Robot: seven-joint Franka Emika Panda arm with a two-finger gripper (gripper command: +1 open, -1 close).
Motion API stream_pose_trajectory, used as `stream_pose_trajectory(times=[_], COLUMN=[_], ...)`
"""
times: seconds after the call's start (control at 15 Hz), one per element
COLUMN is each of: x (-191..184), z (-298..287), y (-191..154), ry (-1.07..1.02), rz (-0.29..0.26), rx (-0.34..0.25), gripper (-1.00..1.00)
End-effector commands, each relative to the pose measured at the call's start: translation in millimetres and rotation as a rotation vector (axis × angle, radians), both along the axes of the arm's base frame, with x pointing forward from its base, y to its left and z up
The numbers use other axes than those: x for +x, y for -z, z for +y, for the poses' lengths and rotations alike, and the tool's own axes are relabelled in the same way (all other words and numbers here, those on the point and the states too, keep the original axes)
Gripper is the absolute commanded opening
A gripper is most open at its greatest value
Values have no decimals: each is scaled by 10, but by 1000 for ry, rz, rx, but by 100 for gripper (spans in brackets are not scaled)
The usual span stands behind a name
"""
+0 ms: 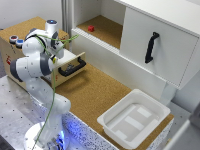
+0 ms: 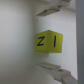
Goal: Go towards the yellow block and pick it up
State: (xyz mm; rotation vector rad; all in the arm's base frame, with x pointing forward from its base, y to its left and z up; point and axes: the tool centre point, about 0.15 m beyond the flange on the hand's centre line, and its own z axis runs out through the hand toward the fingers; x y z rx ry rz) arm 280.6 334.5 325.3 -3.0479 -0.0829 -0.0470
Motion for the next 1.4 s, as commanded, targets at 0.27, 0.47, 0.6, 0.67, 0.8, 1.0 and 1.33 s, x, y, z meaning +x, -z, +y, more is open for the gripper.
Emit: stream_pose_trajectory(times=[0.27,0.47,0.6,0.67,0.8,1.0,1.33], x=[163,210,221,223,230,231,290], z=[-106,-131,-155,-162,-174,-185,-280], y=[229,246,245,251,243,237,175], ry=[25,31,41,44,49,50,65], rz=[-20,-21,-21,-21,-23,-24,-50], rx=[25,25,25,25,28,28,37], gripper=[-100,-100,-100,-100,-100,-100,-100])
